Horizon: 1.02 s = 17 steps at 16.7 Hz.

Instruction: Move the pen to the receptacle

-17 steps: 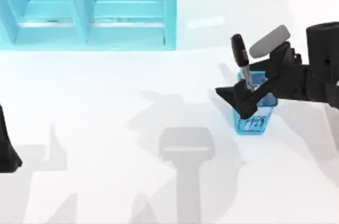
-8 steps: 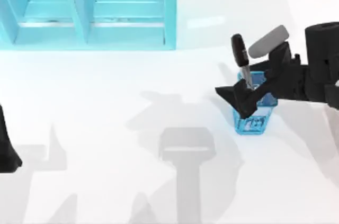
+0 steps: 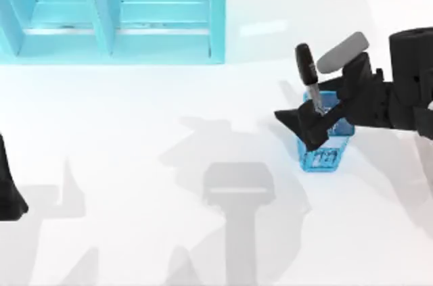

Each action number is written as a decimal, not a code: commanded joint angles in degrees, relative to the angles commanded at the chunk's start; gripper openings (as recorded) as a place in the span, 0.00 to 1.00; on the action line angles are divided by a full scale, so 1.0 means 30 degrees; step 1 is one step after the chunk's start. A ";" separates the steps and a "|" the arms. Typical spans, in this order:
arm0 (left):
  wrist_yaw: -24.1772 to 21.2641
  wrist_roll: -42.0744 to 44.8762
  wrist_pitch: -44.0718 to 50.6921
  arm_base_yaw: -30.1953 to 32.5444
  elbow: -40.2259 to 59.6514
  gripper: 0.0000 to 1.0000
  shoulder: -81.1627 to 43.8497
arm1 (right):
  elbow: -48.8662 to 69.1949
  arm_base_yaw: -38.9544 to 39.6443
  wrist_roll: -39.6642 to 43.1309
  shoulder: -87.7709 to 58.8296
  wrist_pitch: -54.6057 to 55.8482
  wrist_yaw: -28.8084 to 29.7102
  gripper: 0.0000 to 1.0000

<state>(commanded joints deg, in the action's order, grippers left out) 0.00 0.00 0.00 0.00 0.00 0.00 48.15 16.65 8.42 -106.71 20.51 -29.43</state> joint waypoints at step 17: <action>0.0000 0.0000 0.0000 0.0000 0.0000 1.00 0.0000 | 0.2860 -0.2795 0.2730 0.1111 -0.5917 -0.2408 0.00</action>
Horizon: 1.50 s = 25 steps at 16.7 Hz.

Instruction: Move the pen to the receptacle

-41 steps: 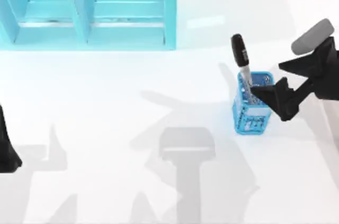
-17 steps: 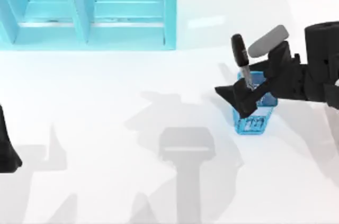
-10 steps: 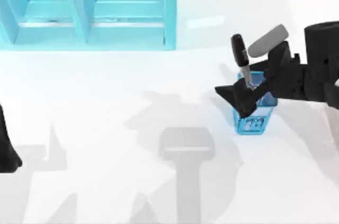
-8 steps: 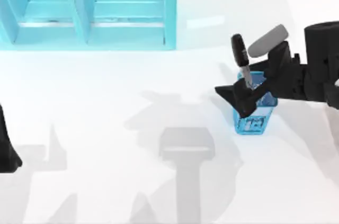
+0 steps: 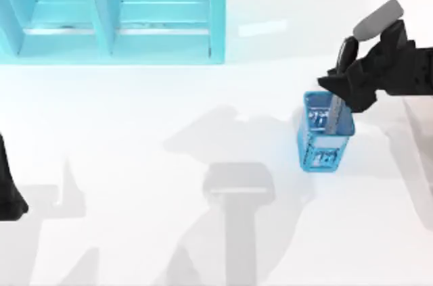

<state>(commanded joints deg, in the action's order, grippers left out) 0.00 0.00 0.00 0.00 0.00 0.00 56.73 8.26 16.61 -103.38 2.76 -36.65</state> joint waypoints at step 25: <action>0.0000 0.0000 0.0000 0.0000 0.0000 1.00 0.0000 | 0.6984 -1.1419 0.6633 0.7437 -1.9961 0.3097 0.00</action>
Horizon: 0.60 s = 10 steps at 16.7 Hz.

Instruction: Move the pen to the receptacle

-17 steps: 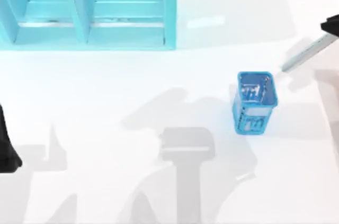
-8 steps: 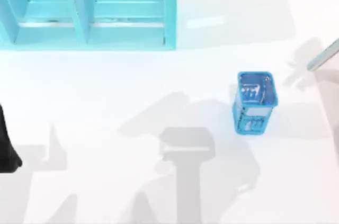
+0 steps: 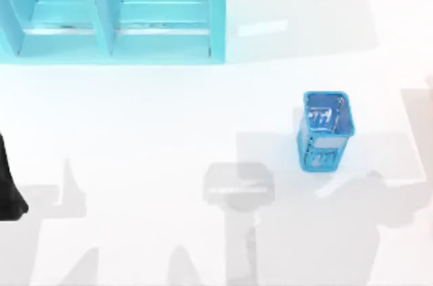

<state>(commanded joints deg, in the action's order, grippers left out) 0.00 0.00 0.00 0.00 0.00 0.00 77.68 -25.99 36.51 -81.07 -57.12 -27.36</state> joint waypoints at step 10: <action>0.0000 0.0000 0.0000 0.0000 0.0000 1.00 0.0000 | -0.0497 -0.0857 0.0321 0.0823 -0.0668 0.1525 0.00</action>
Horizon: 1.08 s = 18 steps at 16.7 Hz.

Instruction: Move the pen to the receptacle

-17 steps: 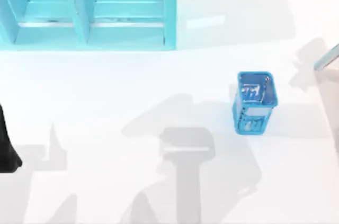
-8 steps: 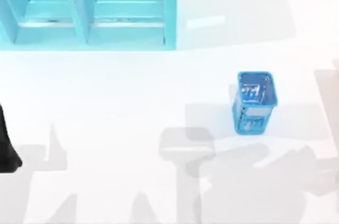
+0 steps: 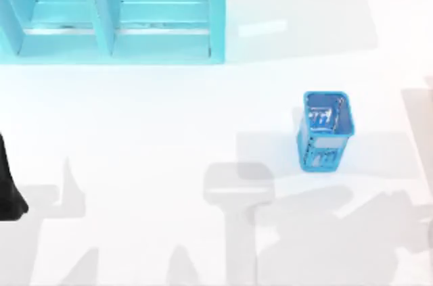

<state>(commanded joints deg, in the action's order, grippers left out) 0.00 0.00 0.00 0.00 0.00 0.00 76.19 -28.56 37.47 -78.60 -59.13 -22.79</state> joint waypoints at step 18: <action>0.0000 0.0000 0.0000 0.0000 0.0000 1.00 0.0000 | -0.3721 0.0579 -0.0780 -0.0198 0.4369 0.0456 0.60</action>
<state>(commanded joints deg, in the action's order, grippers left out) 0.00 0.00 0.00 0.00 0.00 0.00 65.02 -26.83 35.13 -79.19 -46.02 -21.42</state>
